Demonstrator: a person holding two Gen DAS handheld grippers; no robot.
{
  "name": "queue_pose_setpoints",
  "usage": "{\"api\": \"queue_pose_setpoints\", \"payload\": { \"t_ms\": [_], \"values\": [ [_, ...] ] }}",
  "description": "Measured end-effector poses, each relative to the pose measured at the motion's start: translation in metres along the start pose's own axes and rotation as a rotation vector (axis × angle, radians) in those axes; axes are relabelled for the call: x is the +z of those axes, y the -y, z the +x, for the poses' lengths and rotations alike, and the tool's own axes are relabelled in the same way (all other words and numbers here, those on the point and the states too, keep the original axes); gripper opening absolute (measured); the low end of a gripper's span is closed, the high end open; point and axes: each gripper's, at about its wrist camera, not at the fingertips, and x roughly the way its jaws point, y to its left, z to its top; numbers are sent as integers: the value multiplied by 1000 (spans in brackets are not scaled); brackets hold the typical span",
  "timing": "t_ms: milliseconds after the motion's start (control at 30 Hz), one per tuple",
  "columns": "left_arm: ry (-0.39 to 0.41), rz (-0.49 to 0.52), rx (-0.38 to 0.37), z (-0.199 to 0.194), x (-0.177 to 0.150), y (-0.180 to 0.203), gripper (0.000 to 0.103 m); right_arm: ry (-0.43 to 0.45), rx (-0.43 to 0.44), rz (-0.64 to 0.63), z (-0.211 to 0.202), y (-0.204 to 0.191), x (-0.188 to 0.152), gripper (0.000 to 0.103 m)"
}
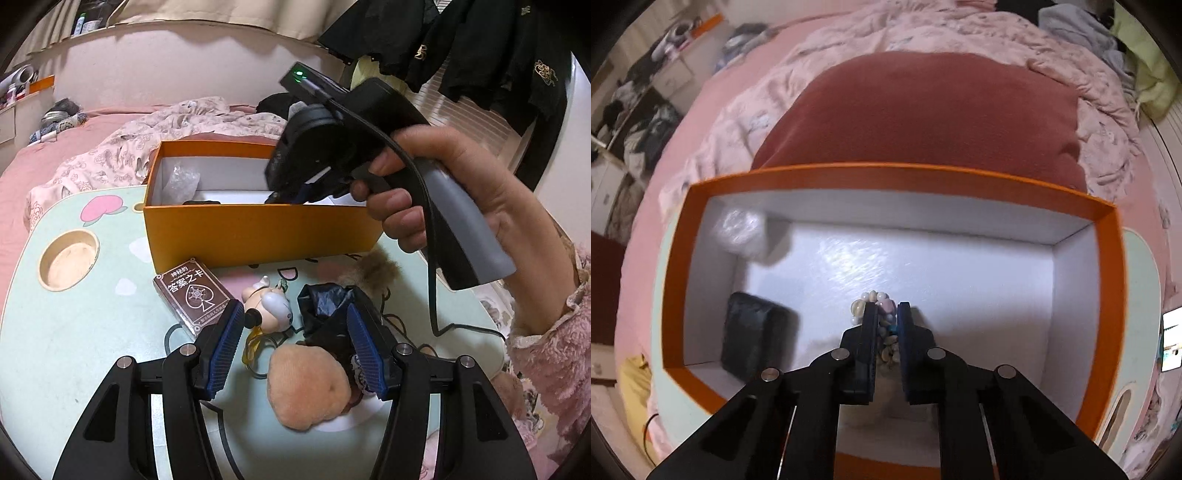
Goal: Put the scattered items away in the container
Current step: 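Grasp the beaded bracelet in the orange box with the right gripper, then lift the beaded bracelet out and lay it on the table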
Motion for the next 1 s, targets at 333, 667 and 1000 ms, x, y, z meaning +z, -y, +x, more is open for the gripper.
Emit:
{"api": "queue_pose_setpoints", "payload": {
  "t_ms": [333, 667, 1000],
  "values": [
    [-12, -16, 1, 6, 3, -6, 59, 184, 139, 120, -48, 32, -3, 6],
    [-12, -21, 3, 5, 1, -8, 59, 278, 331, 143, -107, 42, -76, 6],
    [-4, -17, 16, 3, 2, -6, 59, 213, 311, 148, -69, 52, -145, 6]
  ]
}}
